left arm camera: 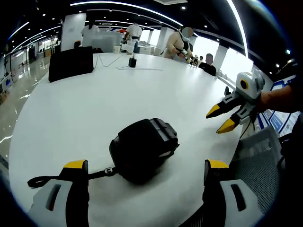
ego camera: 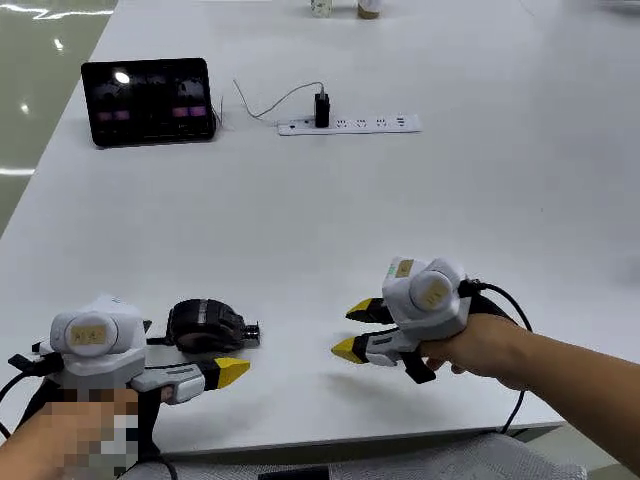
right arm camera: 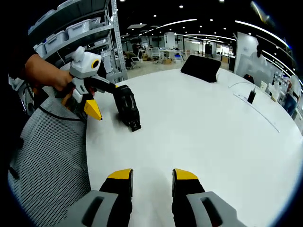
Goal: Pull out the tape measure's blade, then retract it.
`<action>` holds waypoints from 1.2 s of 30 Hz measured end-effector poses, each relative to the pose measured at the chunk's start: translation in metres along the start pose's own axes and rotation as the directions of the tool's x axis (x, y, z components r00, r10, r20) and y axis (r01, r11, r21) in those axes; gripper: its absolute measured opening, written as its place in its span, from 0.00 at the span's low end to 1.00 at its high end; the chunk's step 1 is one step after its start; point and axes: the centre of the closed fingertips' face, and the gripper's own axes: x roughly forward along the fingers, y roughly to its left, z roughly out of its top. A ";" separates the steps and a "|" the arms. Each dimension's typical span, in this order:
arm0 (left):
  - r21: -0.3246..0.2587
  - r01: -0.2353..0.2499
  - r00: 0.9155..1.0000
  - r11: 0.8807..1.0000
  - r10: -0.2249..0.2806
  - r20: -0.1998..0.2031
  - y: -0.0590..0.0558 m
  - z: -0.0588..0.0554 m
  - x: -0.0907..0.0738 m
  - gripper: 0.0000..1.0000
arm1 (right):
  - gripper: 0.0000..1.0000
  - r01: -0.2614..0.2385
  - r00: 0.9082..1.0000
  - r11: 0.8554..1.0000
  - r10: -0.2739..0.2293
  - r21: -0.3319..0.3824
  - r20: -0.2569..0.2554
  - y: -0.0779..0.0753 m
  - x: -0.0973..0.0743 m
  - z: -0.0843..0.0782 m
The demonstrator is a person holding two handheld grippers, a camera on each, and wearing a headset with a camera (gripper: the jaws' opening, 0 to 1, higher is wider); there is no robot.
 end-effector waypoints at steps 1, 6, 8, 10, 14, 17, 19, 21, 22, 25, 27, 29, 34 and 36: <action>0.000 0.013 1.000 1.000 -0.013 0.002 0.000 0.001 -0.002 0.99 | 0.31 0.007 1.000 1.000 -0.007 0.005 -0.001 -0.002 -0.004 -0.003; 0.049 0.045 0.999 0.998 -0.045 0.000 -0.006 0.004 -0.012 0.99 | 0.34 0.023 1.000 0.999 -0.023 0.029 0.002 -0.006 -0.018 -0.013; 0.074 0.062 0.998 0.995 -0.061 -0.019 -0.009 0.002 -0.015 0.99 | 0.36 0.026 1.000 0.999 -0.026 0.033 0.006 -0.006 -0.024 -0.016; 0.085 0.074 0.997 0.994 -0.072 -0.024 -0.011 0.002 -0.018 0.99 | 0.39 0.033 0.999 0.999 -0.033 0.032 0.005 -0.007 -0.028 -0.019; 0.095 0.090 0.996 0.991 -0.087 -0.037 -0.011 0.002 -0.022 0.99 | 0.46 0.053 0.999 0.998 -0.053 0.019 -0.002 -0.011 -0.041 -0.026; 0.102 0.101 0.995 0.990 -0.098 -0.034 -0.009 0.003 -0.024 0.99 | 0.48 0.066 0.998 0.998 -0.066 0.018 0.000 -0.014 -0.051 -0.030; 0.121 0.109 0.994 0.987 -0.105 -0.040 -0.008 0.002 -0.026 0.99 | 0.50 0.075 0.997 0.997 -0.075 0.026 0.002 -0.017 -0.057 -0.034; 0.124 0.113 0.993 0.986 -0.109 -0.044 -0.007 0.001 -0.026 0.99 | 0.53 0.090 0.996 0.995 -0.090 0.042 0.005 -0.021 -0.063 -0.038; 0.125 0.117 0.993 0.985 -0.112 -0.045 -0.007 0.001 -0.027 0.99 | 0.54 0.094 0.995 0.994 -0.095 0.056 0.008 -0.021 -0.065 -0.039; 0.128 0.117 0.993 0.985 -0.112 -0.045 -0.004 0.002 -0.030 0.99 | 0.59 0.106 0.994 0.992 -0.107 0.072 0.012 -0.026 -0.072 -0.045; 0.122 0.119 0.992 0.985 -0.115 -0.042 -0.003 0.002 -0.032 0.99 | 0.63 0.113 0.993 0.991 -0.114 0.077 0.009 -0.029 -0.076 -0.049; 0.113 0.123 0.992 0.986 -0.119 -0.040 -0.001 0.002 -0.034 0.99 | 0.66 0.117 0.993 0.989 -0.118 0.089 0.009 -0.031 -0.080 -0.053; 0.110 0.125 0.992 0.986 -0.120 -0.044 0.003 0.000 -0.034 0.99 | 0.73 0.137 0.991 0.986 -0.137 0.093 -0.002 -0.039 -0.091 -0.064; 0.109 0.126 0.991 0.986 -0.122 -0.046 0.005 0.000 -0.035 0.99 | 0.75 0.140 0.990 0.986 -0.140 0.094 -0.006 -0.041 -0.095 -0.068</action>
